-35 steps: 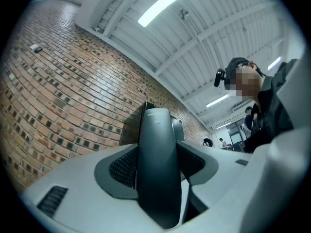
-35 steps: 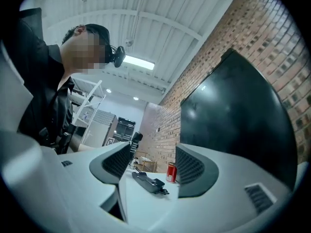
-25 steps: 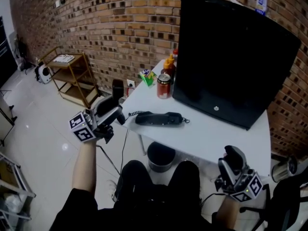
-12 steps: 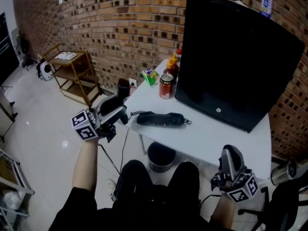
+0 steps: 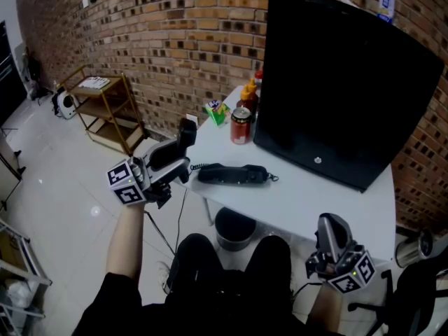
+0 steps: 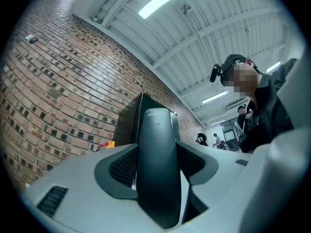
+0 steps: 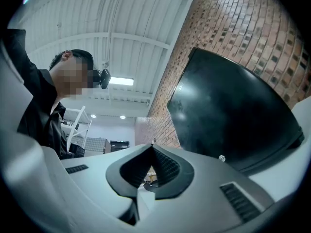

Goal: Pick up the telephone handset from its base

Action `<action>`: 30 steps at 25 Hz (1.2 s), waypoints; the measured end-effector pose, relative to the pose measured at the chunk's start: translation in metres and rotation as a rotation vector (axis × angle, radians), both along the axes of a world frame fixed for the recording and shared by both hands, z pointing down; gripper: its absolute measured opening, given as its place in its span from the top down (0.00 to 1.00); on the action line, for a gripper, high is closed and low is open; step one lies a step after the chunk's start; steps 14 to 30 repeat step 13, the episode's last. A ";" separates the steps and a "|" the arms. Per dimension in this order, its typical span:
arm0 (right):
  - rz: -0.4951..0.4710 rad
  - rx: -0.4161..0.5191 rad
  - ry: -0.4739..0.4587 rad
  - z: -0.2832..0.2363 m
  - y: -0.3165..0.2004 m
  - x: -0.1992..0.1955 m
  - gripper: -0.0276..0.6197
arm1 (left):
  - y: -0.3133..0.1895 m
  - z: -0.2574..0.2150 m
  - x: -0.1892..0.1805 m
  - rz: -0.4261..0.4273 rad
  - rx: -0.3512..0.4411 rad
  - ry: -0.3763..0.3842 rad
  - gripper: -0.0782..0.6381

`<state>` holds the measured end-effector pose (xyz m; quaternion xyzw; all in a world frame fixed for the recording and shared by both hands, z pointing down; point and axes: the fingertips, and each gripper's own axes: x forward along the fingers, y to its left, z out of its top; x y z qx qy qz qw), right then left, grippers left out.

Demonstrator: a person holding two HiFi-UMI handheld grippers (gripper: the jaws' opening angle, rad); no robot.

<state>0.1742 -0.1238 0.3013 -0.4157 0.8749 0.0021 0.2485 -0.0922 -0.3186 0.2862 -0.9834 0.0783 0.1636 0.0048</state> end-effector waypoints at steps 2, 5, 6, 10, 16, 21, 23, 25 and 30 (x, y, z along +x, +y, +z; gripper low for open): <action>-0.015 -0.012 0.022 0.003 -0.004 -0.006 0.94 | -0.002 0.005 0.004 -0.002 0.006 -0.024 0.54; -0.025 -0.018 0.061 0.006 -0.008 -0.014 0.94 | -0.001 0.015 0.011 0.003 0.015 -0.074 0.54; -0.026 -0.018 0.065 0.006 -0.008 -0.016 0.94 | 0.000 0.017 0.013 0.007 0.016 -0.086 0.54; -0.030 -0.019 0.056 0.006 -0.008 -0.018 0.94 | -0.001 0.021 0.016 0.012 0.021 -0.117 0.54; -0.027 -0.023 0.056 0.008 -0.009 -0.019 0.94 | -0.002 0.020 0.017 0.016 0.024 -0.123 0.54; -0.027 -0.023 0.056 0.008 -0.009 -0.019 0.94 | -0.002 0.020 0.017 0.016 0.024 -0.123 0.54; -0.027 -0.023 0.056 0.008 -0.009 -0.019 0.94 | -0.002 0.020 0.017 0.016 0.024 -0.123 0.54; -0.027 -0.023 0.056 0.008 -0.009 -0.019 0.94 | -0.002 0.020 0.017 0.016 0.024 -0.123 0.54; -0.027 -0.023 0.056 0.008 -0.009 -0.019 0.94 | -0.002 0.020 0.017 0.016 0.024 -0.123 0.54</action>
